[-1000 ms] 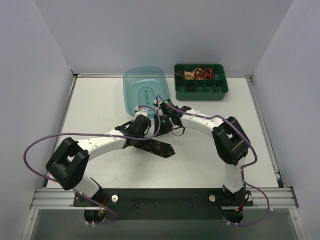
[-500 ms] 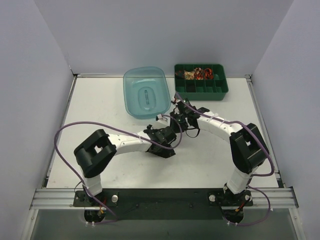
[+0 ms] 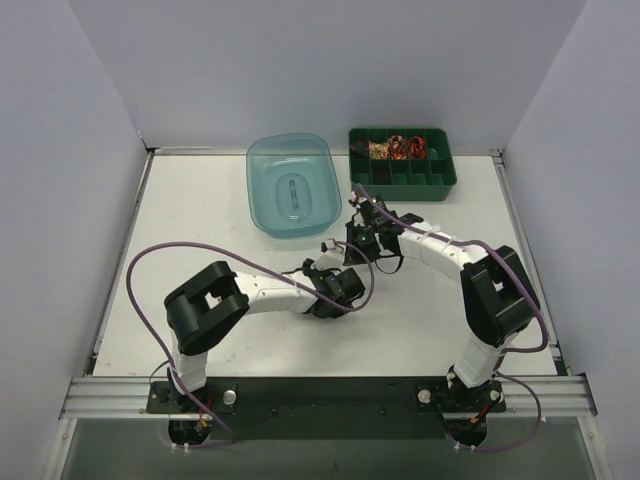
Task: Roll the ties
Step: Roll the tie at the center of the board.
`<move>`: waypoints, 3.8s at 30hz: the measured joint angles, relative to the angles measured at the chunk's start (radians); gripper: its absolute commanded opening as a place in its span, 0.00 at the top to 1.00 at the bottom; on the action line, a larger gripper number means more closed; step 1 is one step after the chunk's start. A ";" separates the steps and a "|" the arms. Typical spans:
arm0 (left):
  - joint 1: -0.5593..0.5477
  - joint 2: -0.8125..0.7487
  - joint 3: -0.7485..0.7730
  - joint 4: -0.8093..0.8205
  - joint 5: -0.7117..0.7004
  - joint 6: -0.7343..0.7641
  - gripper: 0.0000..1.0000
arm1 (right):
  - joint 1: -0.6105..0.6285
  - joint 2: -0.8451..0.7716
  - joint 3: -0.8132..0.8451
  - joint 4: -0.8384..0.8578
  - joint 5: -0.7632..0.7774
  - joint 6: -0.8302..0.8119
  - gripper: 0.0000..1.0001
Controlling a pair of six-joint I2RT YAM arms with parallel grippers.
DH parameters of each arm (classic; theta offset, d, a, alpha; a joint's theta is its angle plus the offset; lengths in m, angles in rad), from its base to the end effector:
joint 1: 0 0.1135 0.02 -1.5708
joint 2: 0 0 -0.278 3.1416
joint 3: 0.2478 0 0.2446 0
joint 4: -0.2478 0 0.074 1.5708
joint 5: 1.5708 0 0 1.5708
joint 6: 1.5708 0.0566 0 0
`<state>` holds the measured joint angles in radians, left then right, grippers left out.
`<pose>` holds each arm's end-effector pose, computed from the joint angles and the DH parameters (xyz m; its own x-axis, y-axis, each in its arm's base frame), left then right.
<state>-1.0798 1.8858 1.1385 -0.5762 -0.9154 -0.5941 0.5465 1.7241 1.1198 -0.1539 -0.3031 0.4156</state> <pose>0.2034 -0.2852 0.1555 -0.6285 0.4519 -0.6331 0.1137 0.8586 0.5000 0.3198 0.2143 0.2148 -0.8125 -0.0432 -0.5814 -0.3860 0.7872 0.4809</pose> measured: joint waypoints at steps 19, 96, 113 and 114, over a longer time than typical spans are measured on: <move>-0.069 0.015 0.008 -0.024 -0.021 -0.088 0.32 | -0.017 0.000 -0.014 -0.008 0.011 -0.005 0.98; 0.296 -0.687 -0.824 0.782 0.823 -0.031 1.00 | 0.295 0.124 0.173 -0.082 -0.052 -0.080 0.99; 0.304 -0.640 -0.824 0.830 0.809 -0.031 1.00 | 0.283 0.144 0.196 -0.090 -0.016 -0.103 0.99; 0.304 -0.640 -0.824 0.831 0.809 -0.031 1.00 | 0.272 0.142 0.202 -0.087 -0.010 -0.103 0.99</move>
<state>-0.7761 1.2461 0.3149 0.2546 -0.1062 -0.6250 0.8185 1.8660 1.3220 -0.2405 -0.3134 0.3126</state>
